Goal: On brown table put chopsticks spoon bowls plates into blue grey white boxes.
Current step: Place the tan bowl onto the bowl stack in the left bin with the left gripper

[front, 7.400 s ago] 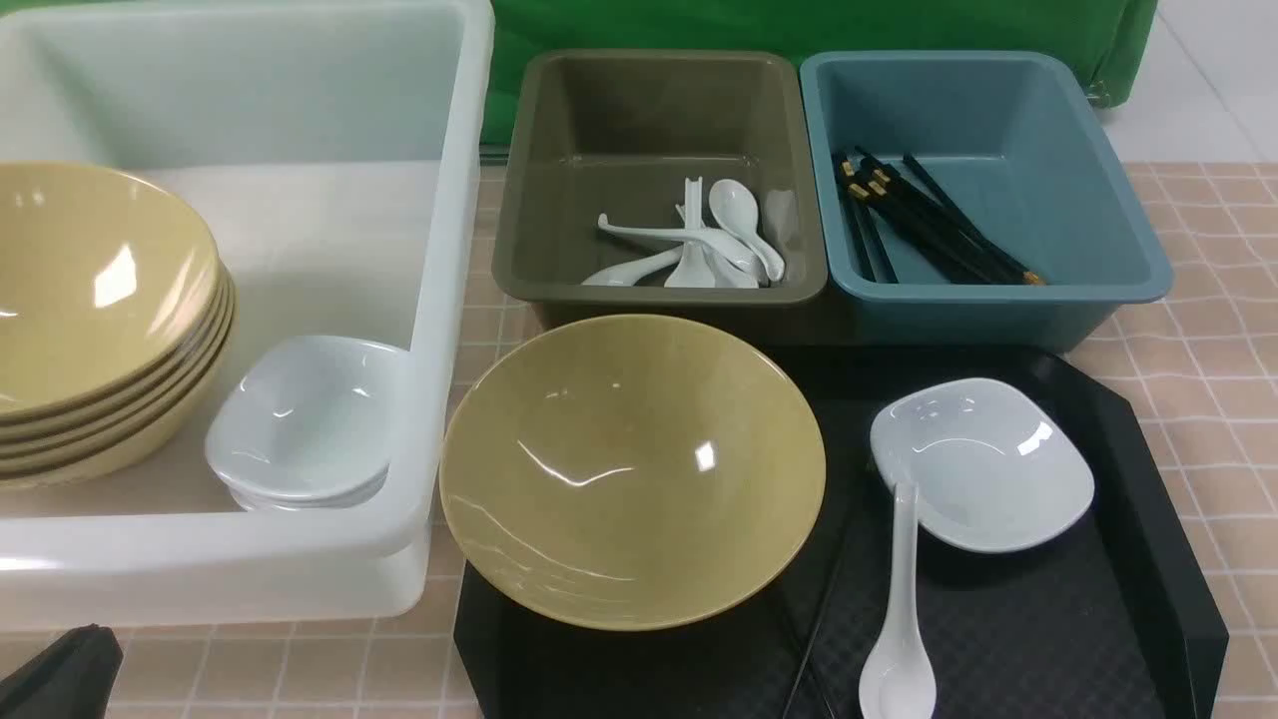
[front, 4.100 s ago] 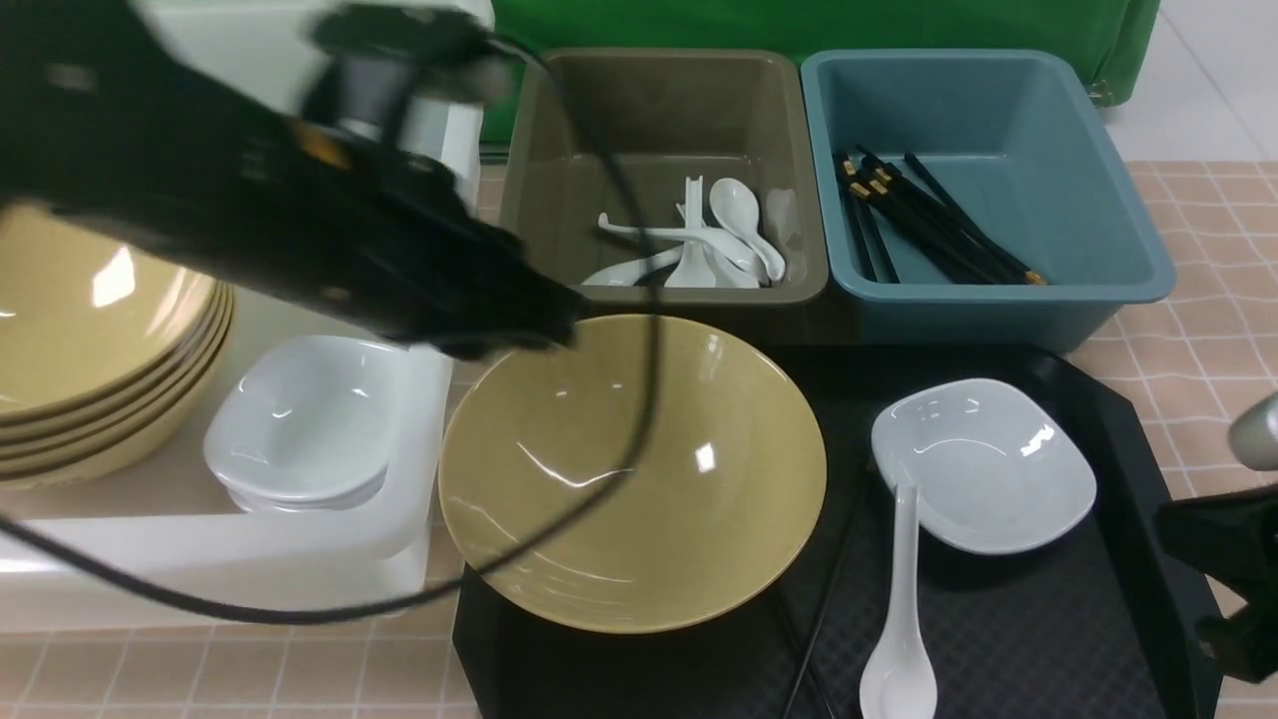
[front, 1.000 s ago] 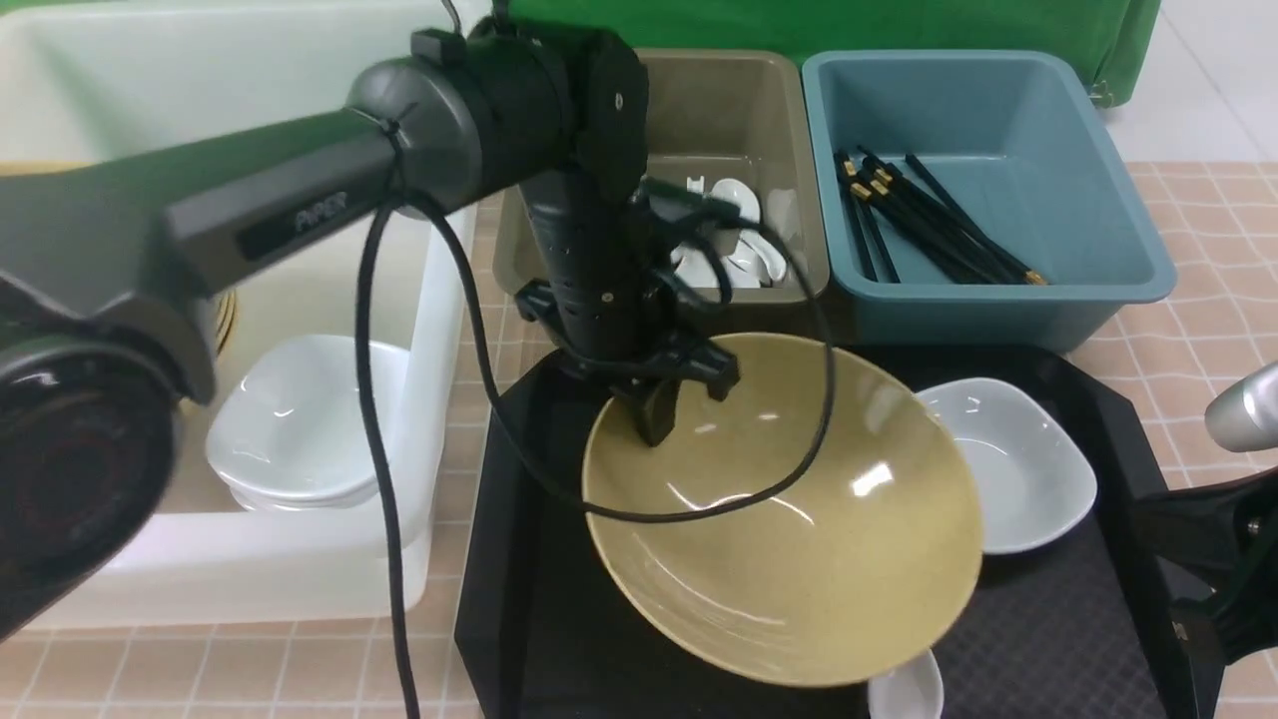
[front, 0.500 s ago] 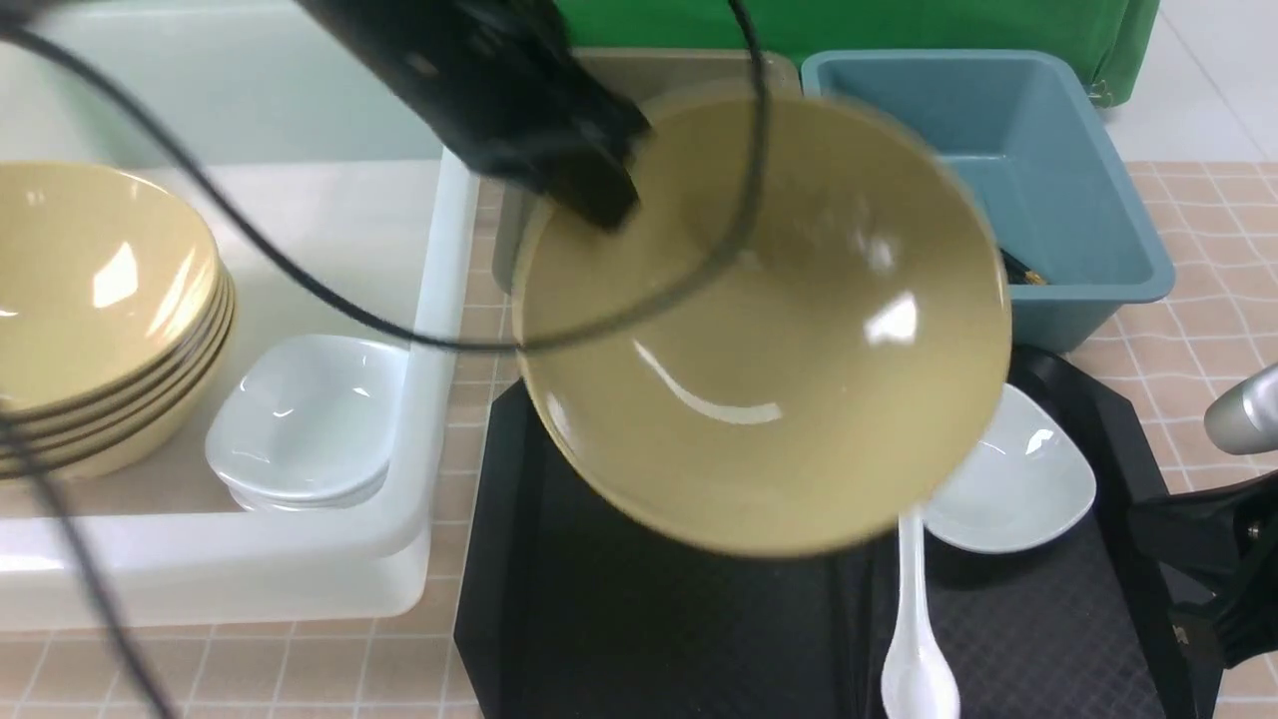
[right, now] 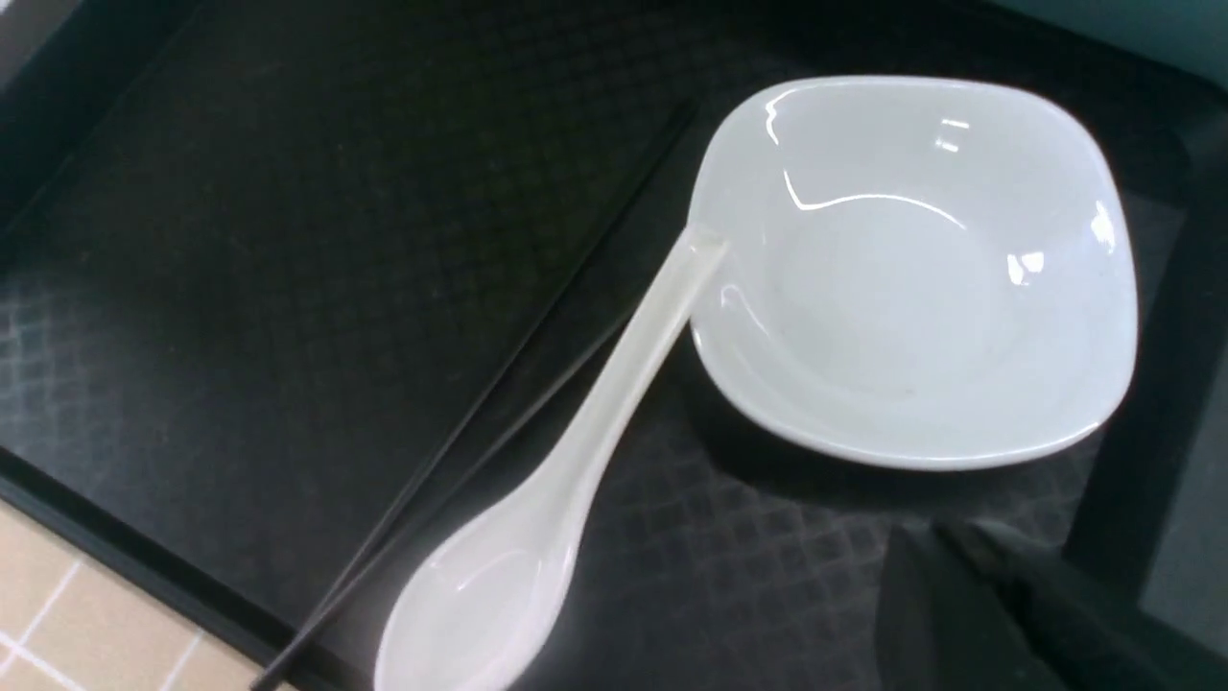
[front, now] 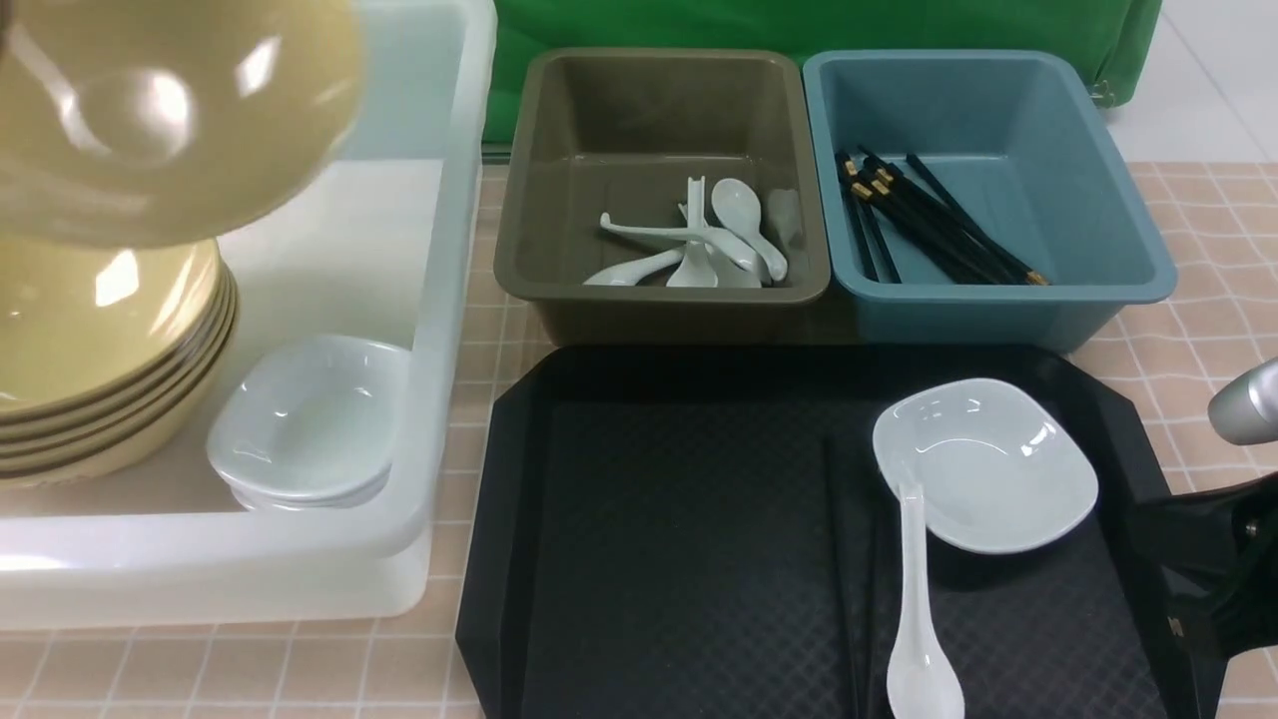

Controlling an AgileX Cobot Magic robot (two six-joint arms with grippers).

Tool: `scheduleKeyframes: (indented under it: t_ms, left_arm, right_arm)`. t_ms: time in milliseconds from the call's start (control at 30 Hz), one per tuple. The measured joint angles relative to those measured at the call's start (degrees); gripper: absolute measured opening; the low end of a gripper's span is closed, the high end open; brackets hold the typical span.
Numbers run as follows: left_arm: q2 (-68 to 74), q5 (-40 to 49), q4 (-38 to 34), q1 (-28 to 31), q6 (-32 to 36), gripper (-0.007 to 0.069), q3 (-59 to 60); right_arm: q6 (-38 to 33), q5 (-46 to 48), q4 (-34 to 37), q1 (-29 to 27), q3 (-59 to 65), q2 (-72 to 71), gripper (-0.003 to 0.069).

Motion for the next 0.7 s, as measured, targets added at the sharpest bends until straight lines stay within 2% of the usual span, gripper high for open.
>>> scheduleKeyframes:
  t_ms: [100,433,533,633,667,700]
  left_arm:
    - [0.05,-2.45,1.42,3.62,-0.54,0.0008,3.56]
    - [0.05,-8.48,10.24,4.27,-6.76,0.0031,9.36]
    - [0.05,-10.53,13.76,4.27,-8.66,0.0094,9.36]
    - [-0.08,-12.07,12.43,4.27,-9.18,0.0200,9.36]
    - [-0.08,-12.07,12.21,4.27,-9.18,0.0209,9.36]
    - [-0.13,-12.12,10.71,4.27,-9.29,0.0275,9.36]
  right_arm:
    - [0.05,-0.05,0.14,0.00,0.00,0.00,0.0048]
    - [0.17,-0.05,0.65,0.00,0.00,0.00,0.0048]
    - [0.17,-0.05,0.74,0.00,0.00,0.00,0.0048]
    - [0.17,-0.05,1.29,0.00,0.00,0.00,0.0049]
    - [0.17,-0.05,1.36,0.00,0.00,0.00,0.0049]
    - [0.17,-0.05,1.73,0.00,0.00,0.00,0.0049]
